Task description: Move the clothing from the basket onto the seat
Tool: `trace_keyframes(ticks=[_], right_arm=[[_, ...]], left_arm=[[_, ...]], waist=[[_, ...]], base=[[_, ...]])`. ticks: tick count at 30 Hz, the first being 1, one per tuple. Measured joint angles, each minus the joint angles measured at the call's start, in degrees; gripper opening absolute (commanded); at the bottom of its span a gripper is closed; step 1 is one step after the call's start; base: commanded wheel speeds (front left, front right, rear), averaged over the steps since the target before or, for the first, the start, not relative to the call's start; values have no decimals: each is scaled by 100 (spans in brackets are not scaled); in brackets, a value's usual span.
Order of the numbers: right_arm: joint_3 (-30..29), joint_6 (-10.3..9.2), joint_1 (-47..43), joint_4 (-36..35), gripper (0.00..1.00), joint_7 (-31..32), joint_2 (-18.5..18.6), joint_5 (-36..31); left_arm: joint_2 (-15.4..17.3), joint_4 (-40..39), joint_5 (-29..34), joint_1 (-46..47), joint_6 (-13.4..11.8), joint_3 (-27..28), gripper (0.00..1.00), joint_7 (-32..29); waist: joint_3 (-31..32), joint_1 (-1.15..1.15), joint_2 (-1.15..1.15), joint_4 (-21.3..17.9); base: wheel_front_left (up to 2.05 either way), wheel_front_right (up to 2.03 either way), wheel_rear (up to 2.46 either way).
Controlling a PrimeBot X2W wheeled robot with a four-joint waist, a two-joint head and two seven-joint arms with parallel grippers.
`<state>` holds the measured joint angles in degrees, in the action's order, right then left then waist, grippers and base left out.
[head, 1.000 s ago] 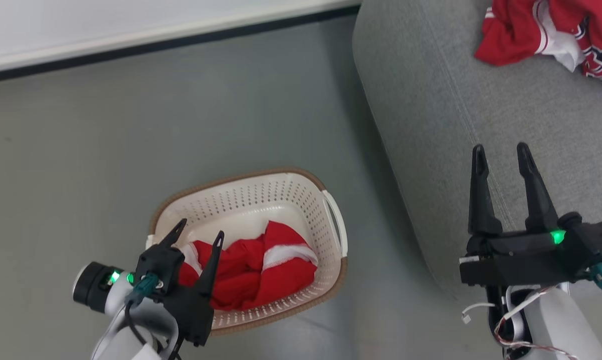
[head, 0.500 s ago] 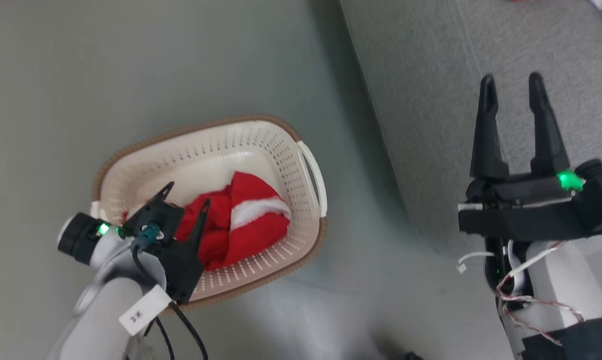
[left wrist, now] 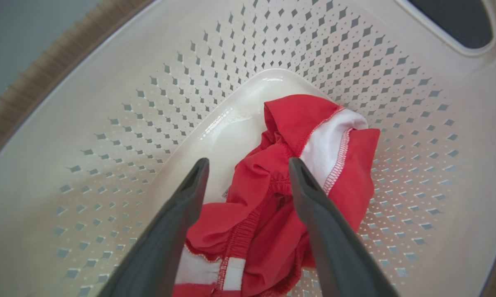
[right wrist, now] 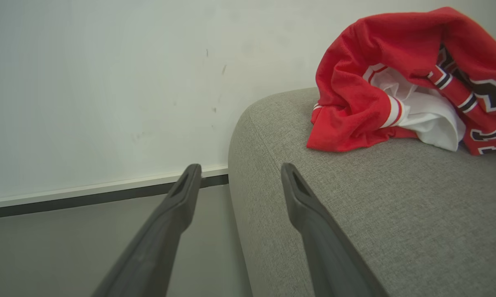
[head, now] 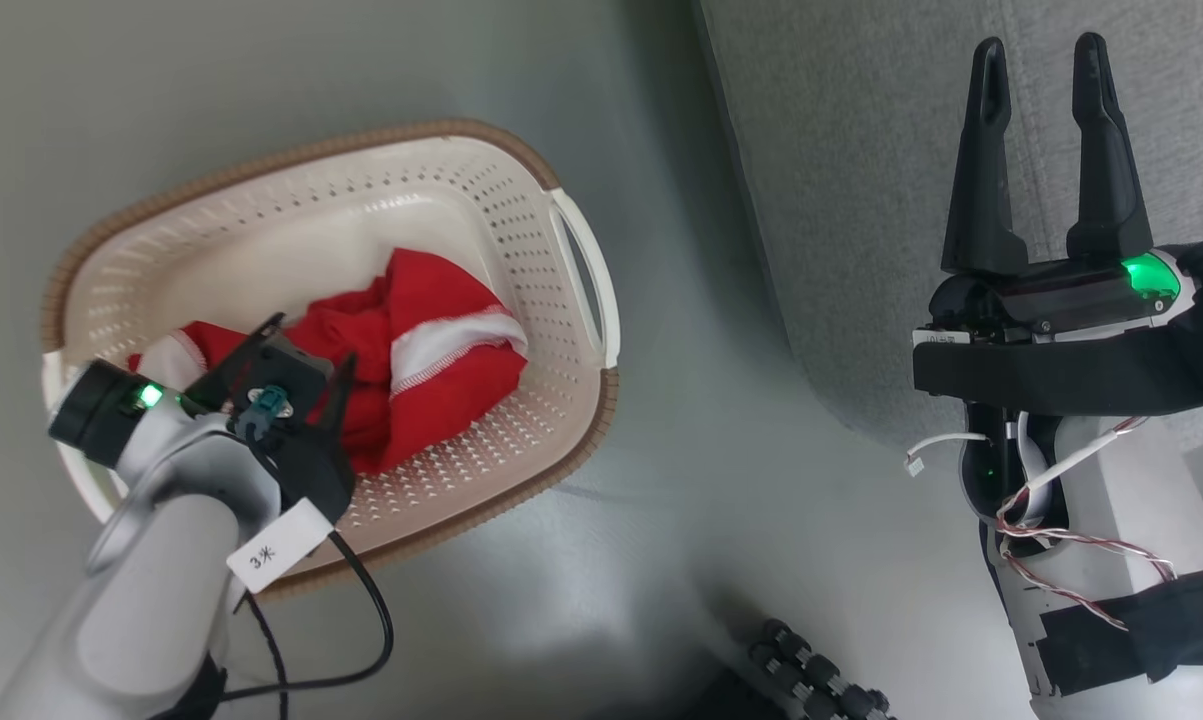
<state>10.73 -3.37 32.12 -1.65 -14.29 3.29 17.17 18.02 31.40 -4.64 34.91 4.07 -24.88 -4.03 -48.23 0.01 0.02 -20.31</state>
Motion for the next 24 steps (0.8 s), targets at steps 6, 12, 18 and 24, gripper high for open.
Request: trace_keyframes(ticks=[6, 12, 18, 24], right_arm=[[57, 0, 123, 170, 100, -41, -20, 43], [151, 0, 161, 259, 100, -42, -29, 55], [220, 0, 257, 294, 100, -42, -34, 100], [304, -11, 257, 346, 100, -42, -40, 141]], left_arm=[[108, 312, 208, 248, 9, -109, 100, -52], [192, 554, 383, 503, 54, -221, 100, -151], [194, 845, 526, 641, 56, -358, 100, -349], [162, 1068, 572, 735, 56, -400, 100, -458]], waist=[[-314, 0, -1, -177], [-433, -1, 0, -317], [-469, -1, -1, -404], [-494, -1, -2, -494]], base=[[0, 0, 0], [0, 0, 0], [0, 0, 0], [0, 0, 0]])
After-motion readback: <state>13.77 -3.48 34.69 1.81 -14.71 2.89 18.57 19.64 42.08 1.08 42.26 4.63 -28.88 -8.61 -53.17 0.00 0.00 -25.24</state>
